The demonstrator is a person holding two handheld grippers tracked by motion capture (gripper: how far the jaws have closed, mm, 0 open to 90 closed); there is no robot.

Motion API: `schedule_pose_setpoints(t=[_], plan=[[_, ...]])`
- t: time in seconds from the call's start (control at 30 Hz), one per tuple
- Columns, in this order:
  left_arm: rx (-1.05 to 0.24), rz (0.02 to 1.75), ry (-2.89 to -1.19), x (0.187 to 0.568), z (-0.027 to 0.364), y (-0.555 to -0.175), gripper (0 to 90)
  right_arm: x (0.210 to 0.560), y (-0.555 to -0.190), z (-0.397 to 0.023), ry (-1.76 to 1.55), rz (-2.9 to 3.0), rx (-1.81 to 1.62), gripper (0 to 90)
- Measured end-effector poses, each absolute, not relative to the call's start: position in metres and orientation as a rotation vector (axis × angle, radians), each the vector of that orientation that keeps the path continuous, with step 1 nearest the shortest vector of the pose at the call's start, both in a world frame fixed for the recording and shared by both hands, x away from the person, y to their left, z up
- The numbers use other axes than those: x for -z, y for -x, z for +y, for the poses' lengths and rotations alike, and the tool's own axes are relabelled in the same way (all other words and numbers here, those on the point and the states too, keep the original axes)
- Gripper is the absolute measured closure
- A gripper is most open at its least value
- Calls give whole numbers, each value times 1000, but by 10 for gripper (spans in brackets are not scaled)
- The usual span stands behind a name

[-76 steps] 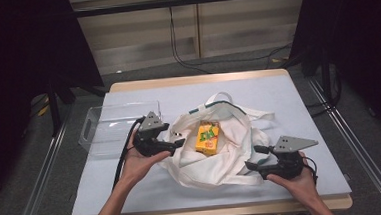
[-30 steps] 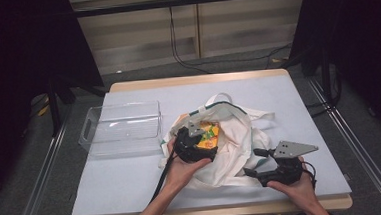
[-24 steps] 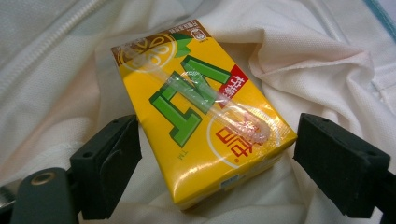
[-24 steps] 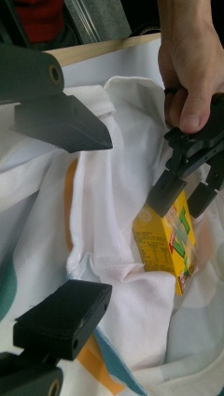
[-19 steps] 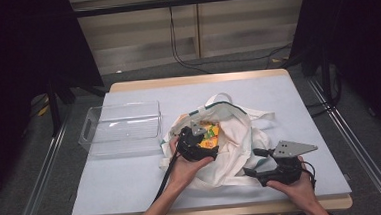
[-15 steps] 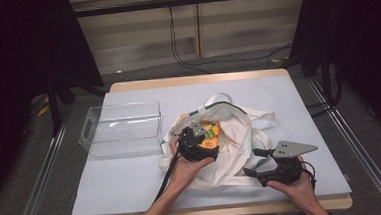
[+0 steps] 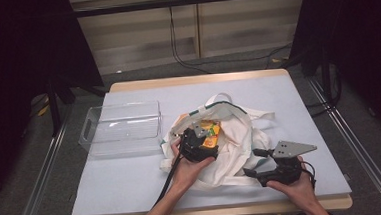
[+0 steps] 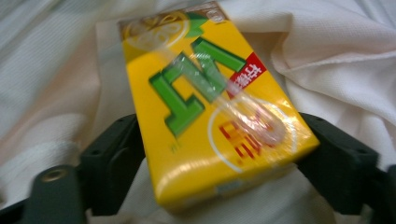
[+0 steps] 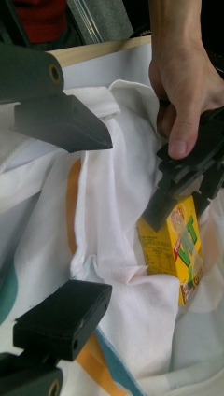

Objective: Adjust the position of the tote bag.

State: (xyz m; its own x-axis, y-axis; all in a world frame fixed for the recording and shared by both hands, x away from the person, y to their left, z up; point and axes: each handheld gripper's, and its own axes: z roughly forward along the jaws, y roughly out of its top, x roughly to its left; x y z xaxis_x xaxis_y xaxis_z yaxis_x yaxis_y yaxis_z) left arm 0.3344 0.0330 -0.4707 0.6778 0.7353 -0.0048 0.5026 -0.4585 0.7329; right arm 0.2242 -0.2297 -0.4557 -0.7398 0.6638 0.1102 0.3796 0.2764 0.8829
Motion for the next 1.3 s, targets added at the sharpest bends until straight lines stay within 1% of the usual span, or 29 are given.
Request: schedule_pose_setpoints(t=[0.1, 0.2, 0.47, 0.63, 0.77, 0.9, 1.13, 1.23, 1.27, 1.3], plan=[[-409, 971, -2134, 469, 36, -335, 254, 455, -224, -230, -957, 2270, -1449, 249], [-408, 980, -2112, 466, 37, -334, 267, 455, -224, -230, -957, 2268, -1451, 250], [-422, 978, -2114, 458, 40, -330, 275, 455, -224, -231, -955, 2265, -1454, 250], [-391, 961, -2110, 445, 47, -328, 278, 455, -224, -231, -958, 2267, -1446, 252], [-377, 918, -2147, 439, 52, -326, 279, 455, -224, -231, -964, 2262, -1452, 253], [-330, 885, -2161, 431, 58, -322, 279, 455, -224, -231, -970, 2263, -1447, 251], [-317, 864, -2177, 420, 66, -317, 279, 454, -224, -231, -969, 2263, -1445, 250], [-348, 850, -2212, 417, 67, -317, 279, 454, -224, -231, -968, 2261, -1444, 251], [-314, 847, -2225, 415, 70, -319, 279, 454, -224, -232, -972, 2263, -1441, 251], [-315, 845, -2233, 414, 71, -320, 279, 454, -224, -232, -972, 2264, -1440, 251]])
